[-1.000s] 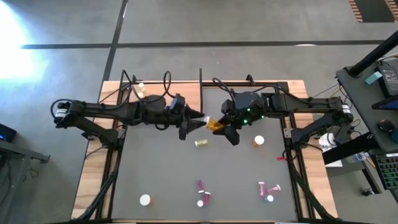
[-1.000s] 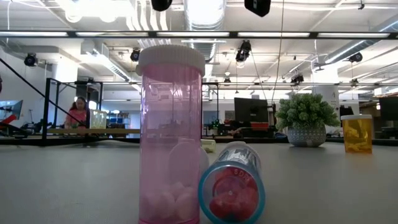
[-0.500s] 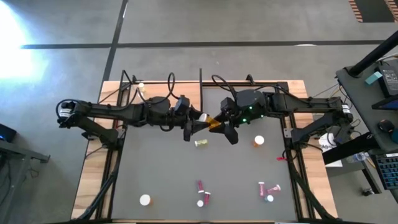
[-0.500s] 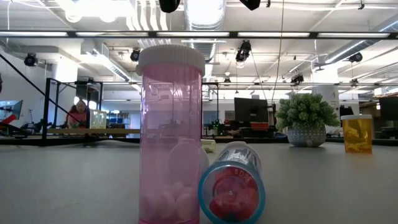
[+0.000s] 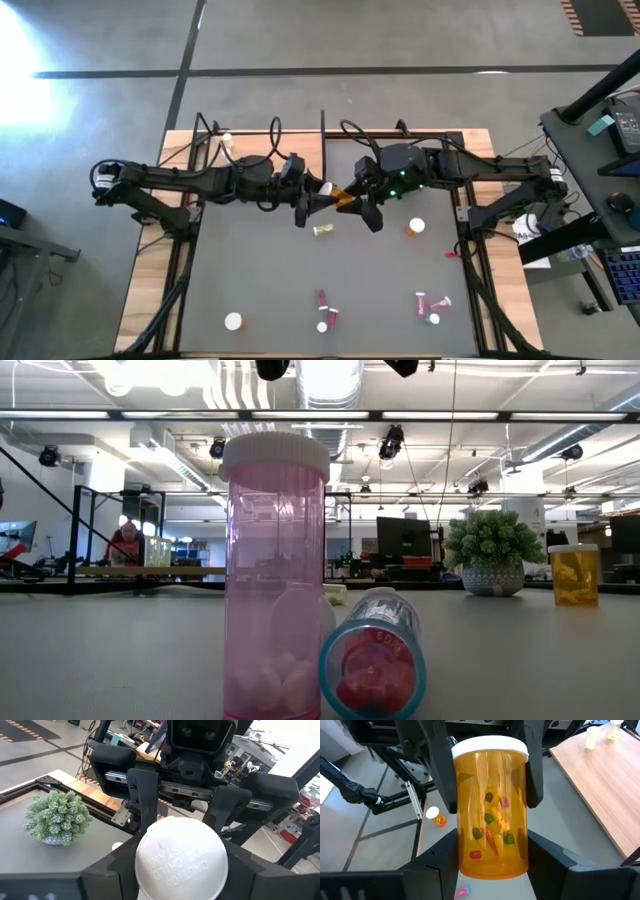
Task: Pick and place medicine bottles onto shelf by color
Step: Put the top left orange pill bottle on the shelf
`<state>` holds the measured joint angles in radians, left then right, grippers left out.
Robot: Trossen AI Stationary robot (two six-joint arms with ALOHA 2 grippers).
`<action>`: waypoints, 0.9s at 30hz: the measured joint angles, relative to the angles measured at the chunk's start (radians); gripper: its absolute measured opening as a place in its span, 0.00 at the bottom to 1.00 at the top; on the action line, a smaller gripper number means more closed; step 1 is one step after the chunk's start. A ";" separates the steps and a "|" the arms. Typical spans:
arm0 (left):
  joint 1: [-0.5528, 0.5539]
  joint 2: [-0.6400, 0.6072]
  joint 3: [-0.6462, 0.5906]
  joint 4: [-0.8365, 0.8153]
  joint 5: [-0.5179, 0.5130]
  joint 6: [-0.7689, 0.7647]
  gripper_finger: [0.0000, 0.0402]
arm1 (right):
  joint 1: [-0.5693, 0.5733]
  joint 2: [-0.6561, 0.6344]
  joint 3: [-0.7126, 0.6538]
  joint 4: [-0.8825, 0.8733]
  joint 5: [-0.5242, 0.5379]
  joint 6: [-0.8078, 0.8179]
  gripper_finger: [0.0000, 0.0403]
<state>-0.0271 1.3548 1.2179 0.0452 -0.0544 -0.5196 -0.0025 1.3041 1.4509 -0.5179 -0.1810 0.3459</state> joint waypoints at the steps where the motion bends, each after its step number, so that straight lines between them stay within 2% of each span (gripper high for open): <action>1: 0.000 0.000 0.000 0.000 0.000 0.000 0.48 | 0.000 0.000 0.000 -0.001 -0.001 0.004 0.44; 4: 0.000 0.000 0.000 -0.002 -0.004 0.000 0.51 | 0.000 -0.001 0.000 -0.008 -0.002 0.038 0.44; 7: 0.000 0.000 0.000 0.000 -0.005 0.000 0.49 | 0.000 -0.006 0.000 -0.019 -0.003 0.054 0.47; 11: 0.001 -0.001 0.000 -0.001 -0.005 0.001 0.44 | 0.000 -0.008 0.001 -0.038 -0.012 0.075 0.54; 16: 0.001 -0.001 0.000 -0.002 -0.005 0.002 0.45 | 0.000 -0.009 0.001 -0.051 -0.038 0.074 0.63; 21: 0.009 -0.002 0.000 -0.004 -0.028 0.004 0.48 | -0.022 -0.048 0.001 -0.193 -0.039 0.074 0.68; 27: 0.075 -0.019 0.000 -0.067 -0.034 0.004 0.46 | -0.052 -0.122 0.001 -0.309 0.000 0.105 0.66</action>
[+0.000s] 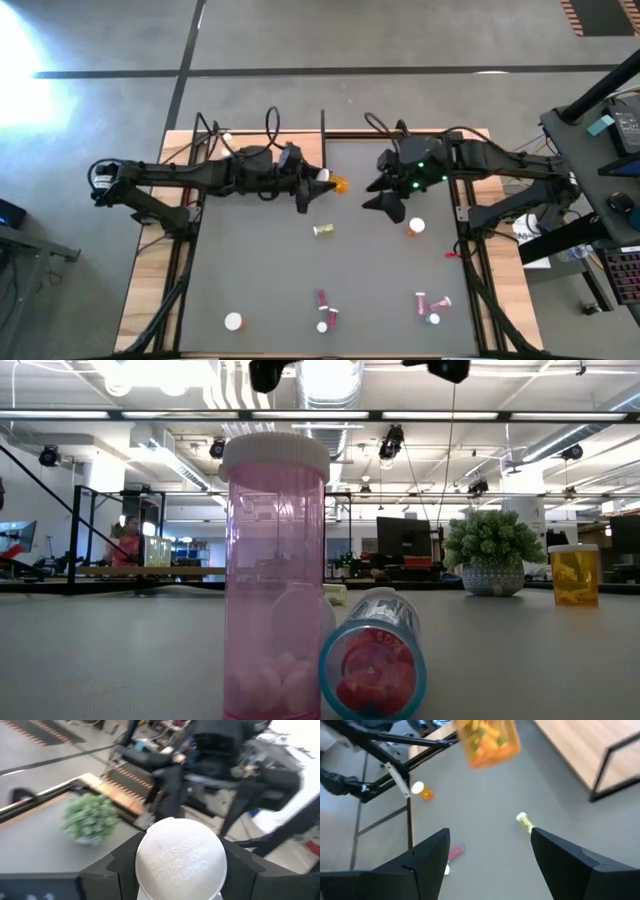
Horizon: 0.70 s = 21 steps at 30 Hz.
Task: Pick and place medicine bottles onto shelf by color
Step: Put the top left orange pill bottle on the shelf
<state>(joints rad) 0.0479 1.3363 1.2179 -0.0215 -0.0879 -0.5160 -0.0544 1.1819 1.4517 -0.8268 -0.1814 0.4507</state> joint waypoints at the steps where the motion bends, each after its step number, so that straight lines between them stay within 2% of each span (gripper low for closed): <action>1: 0.016 -0.005 0.000 -0.026 0.000 0.000 0.46 | -0.001 -0.010 0.000 -0.018 0.014 0.002 0.65; 8: 0.150 -0.046 0.000 -0.282 -0.010 -0.001 0.45 | -0.001 -0.083 0.000 -0.146 0.184 0.014 0.62; 17: 0.315 -0.058 0.000 -0.631 -0.163 0.000 0.45 | -0.001 -0.123 0.000 -0.235 0.433 0.070 0.61; 21: 0.380 -0.028 0.000 -0.751 -0.199 0.015 0.45 | -0.001 -0.118 0.000 -0.239 0.532 0.071 0.61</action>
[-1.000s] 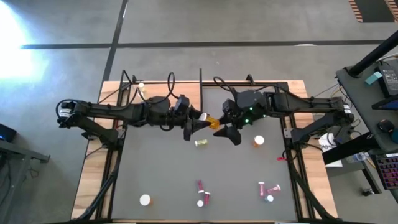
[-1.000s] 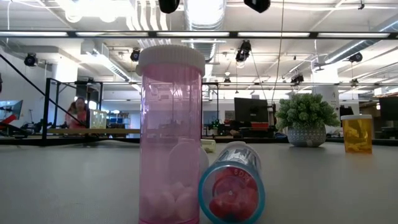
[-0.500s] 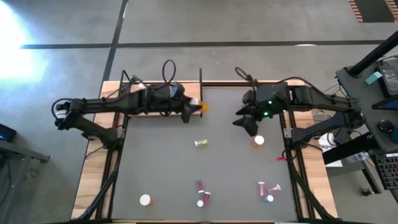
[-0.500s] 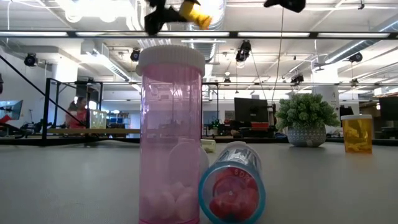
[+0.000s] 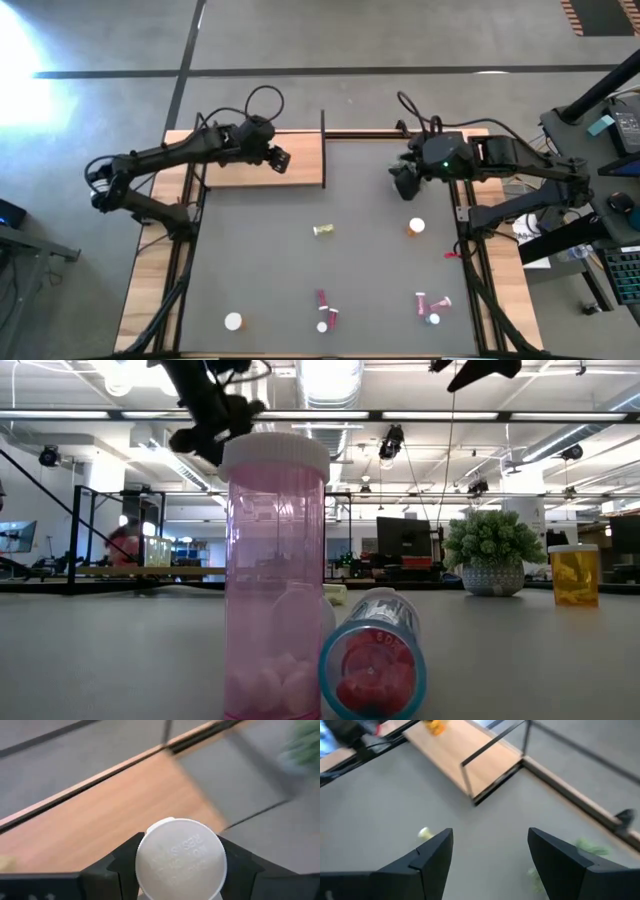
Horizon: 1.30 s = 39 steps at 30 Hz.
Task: Pick and place medicine bottles onto shelf by color
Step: Put the top left orange pill bottle on the shelf
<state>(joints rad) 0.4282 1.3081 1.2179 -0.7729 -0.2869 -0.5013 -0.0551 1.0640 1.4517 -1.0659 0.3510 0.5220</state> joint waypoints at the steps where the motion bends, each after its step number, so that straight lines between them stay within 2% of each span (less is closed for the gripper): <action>1: 0.012 0.010 0.000 -0.015 -0.010 0.015 0.45 | 0.000 0.003 0.000 0.000 0.026 0.000 0.61; 5: 0.070 0.058 0.000 -0.048 -0.025 0.097 0.46 | 0.000 0.008 0.000 0.000 0.097 -0.001 0.61; 14: 0.192 0.182 -0.005 -0.043 -0.064 0.290 0.47 | 0.000 0.018 0.000 0.000 0.096 -0.001 0.61; 19: 0.266 0.196 -0.043 0.009 -0.060 0.375 0.47 | 0.000 0.024 0.000 0.001 0.095 0.014 0.61; 25: 0.360 0.180 -0.095 0.046 -0.048 0.409 0.47 | 0.000 0.037 0.000 0.001 0.095 0.001 0.61; 28: 0.395 0.177 -0.129 0.114 0.025 0.409 0.47 | 0.000 0.041 0.000 0.001 0.095 -0.006 0.61; 39: 0.406 0.176 -0.140 0.190 0.051 0.393 0.47 | 0.000 0.081 0.000 0.001 0.095 -0.006 0.61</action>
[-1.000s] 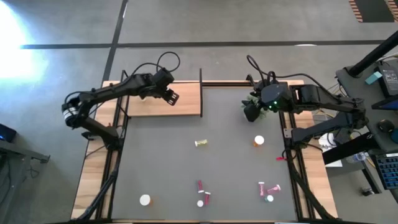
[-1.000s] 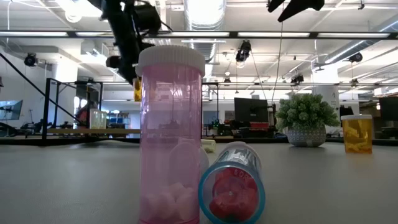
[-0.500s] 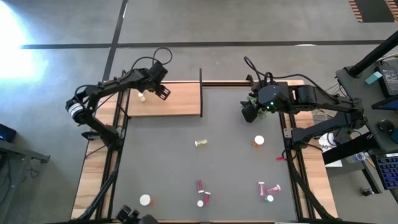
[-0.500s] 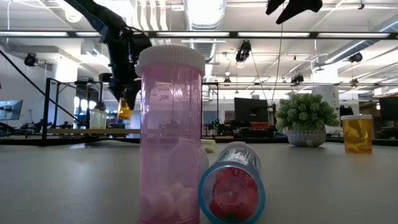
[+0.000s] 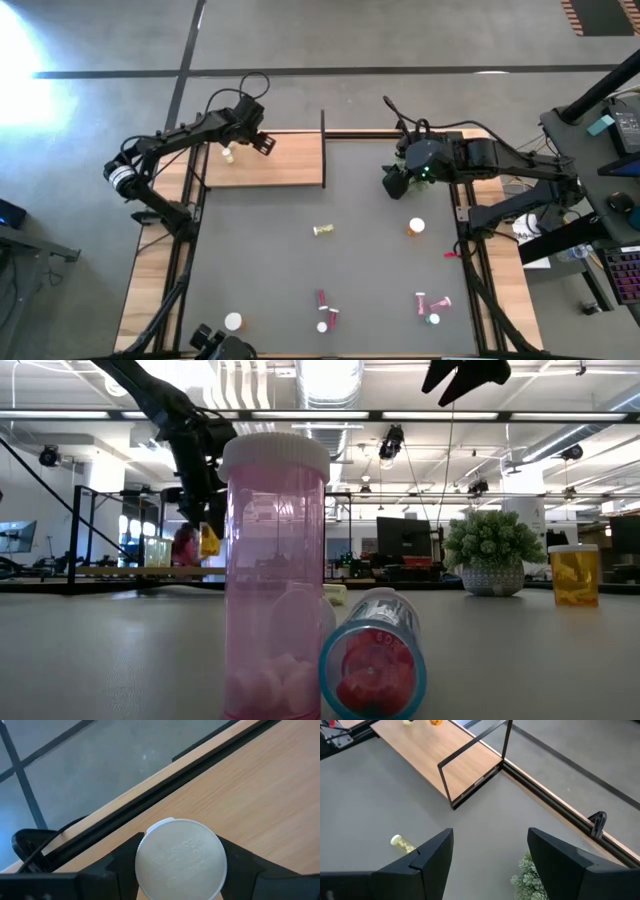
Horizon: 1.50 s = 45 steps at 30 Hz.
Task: Pick and place medicine bottles onto shelf by color
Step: Put the top left orange pill bottle on the shelf
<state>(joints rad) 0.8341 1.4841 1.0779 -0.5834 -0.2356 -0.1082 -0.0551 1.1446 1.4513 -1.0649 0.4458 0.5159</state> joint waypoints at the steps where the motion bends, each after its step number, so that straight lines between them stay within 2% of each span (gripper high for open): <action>1: 0.000 0.000 0.000 0.000 0.000 -0.014 0.47 | 0.000 0.006 0.000 0.000 0.000 0.000 0.61; 11: 0.002 0.018 -0.025 0.000 0.000 -0.044 0.47 | 0.000 0.053 0.000 -0.003 0.000 0.000 0.61; 26: 0.002 0.034 -0.056 0.088 -0.004 -0.095 0.47 | 0.000 0.032 0.000 -0.004 0.000 0.000 0.61; 37: 0.002 0.034 -0.056 0.070 -0.030 -0.094 0.47 | 0.000 0.027 0.000 -0.005 0.000 0.000 0.61; 45: 0.004 0.034 -0.056 0.070 -0.051 -0.087 0.56 | 0.000 0.014 0.000 -0.007 0.001 0.000 0.61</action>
<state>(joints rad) 0.8379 1.5177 1.0214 -0.5133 -0.2863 -0.1957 -0.0551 1.1588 1.4509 -1.0718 0.4465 0.5163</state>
